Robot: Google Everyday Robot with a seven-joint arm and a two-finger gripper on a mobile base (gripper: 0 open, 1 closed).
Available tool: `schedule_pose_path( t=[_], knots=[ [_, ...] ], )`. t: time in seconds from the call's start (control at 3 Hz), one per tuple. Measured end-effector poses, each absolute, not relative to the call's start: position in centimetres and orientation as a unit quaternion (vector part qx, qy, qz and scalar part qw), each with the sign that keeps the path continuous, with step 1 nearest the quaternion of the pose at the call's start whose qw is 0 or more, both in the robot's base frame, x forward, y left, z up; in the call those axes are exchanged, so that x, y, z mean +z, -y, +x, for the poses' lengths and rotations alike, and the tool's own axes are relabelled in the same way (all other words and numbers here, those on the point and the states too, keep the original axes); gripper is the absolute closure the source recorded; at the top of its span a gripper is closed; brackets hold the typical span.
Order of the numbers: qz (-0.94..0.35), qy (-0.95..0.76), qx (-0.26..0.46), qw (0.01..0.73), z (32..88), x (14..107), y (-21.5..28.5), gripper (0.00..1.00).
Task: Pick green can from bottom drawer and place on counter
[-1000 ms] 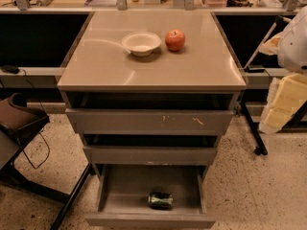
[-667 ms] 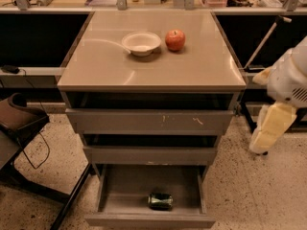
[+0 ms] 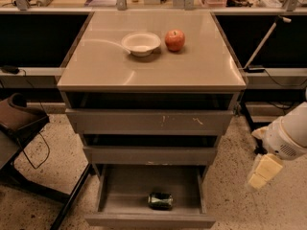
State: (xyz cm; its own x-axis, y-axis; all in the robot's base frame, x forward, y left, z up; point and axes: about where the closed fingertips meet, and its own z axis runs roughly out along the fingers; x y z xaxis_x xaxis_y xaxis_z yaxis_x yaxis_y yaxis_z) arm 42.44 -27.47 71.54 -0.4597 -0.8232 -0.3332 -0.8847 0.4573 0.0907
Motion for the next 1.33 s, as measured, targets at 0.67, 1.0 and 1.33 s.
schedule_pose_path(
  t=[0.67,1.0,1.33],
  knots=[
    [-0.492,-0.850,0.161,0.097,41.6,66.1,28.5,0.00],
    [-0.480,-0.849,0.187,0.119,42.4,62.7,25.9,0.00],
    [-0.441,-0.847,0.274,0.110,42.0,53.0,17.2,0.00]
  ],
)
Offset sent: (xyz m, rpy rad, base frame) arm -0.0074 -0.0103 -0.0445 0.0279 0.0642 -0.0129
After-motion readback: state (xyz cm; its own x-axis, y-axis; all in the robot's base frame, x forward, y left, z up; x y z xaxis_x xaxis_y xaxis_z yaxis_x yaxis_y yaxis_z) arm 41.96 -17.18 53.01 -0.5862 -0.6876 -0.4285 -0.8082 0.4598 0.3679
